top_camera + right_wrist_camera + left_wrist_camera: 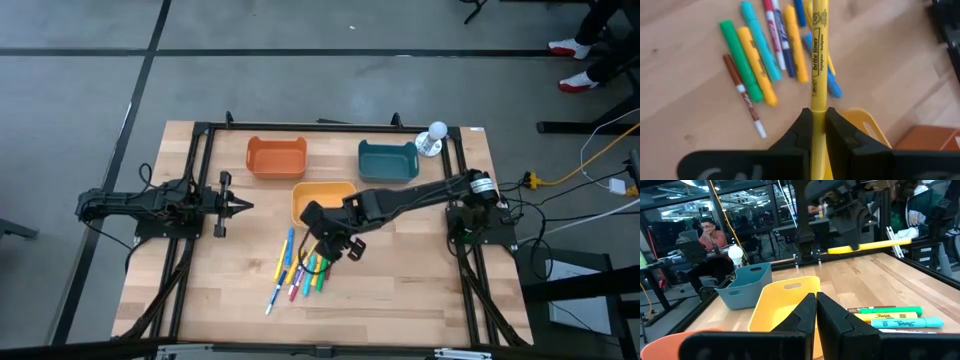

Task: Pick & Place Markers
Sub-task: Put the right yellow small highlighter pen into the yellow bin

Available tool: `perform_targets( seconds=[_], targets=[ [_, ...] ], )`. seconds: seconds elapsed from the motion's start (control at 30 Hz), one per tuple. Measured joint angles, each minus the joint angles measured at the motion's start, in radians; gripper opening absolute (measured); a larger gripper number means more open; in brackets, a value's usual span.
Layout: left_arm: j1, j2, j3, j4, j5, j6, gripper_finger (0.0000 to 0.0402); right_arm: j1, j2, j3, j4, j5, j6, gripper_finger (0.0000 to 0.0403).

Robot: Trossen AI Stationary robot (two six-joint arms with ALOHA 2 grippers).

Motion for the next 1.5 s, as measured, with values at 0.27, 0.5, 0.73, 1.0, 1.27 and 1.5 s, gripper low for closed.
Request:
perform_targets(
  seconds=[0.27, 0.5, 0.73, 1.0, 1.27, 1.5],
  targets=[
    [0.000, 0.000, 0.000, 0.000, 0.000, 0.000, 0.0008, -0.119, 0.000, 0.000, 0.000, 0.000, 0.025, 0.0030],
    [0.000, 0.000, 0.000, 0.000, 0.000, 0.000, 0.0012, -0.218, 0.000, 0.000, -0.021, 0.002, 0.074, 0.0030],
    [0.000, 0.000, 0.000, 0.000, 0.000, 0.000, 0.0008, -0.281, 0.000, 0.000, -0.068, 0.001, 0.211, 0.0030],
    [0.000, 0.000, 0.000, 0.000, 0.000, 0.000, 0.0013, -0.327, 0.000, 0.000, -0.120, 0.000, 0.419, 0.0030],
    [0.000, 0.000, 0.000, 0.000, 0.000, 0.000, 0.0008, -0.345, 0.000, 0.000, -0.152, 0.000, 0.589, 0.0030],
    [0.000, 0.000, 0.000, 0.000, 0.000, 0.000, 0.0012, -0.345, 0.000, 0.000, -0.154, -0.001, 0.655, 0.0030]
  ],
)
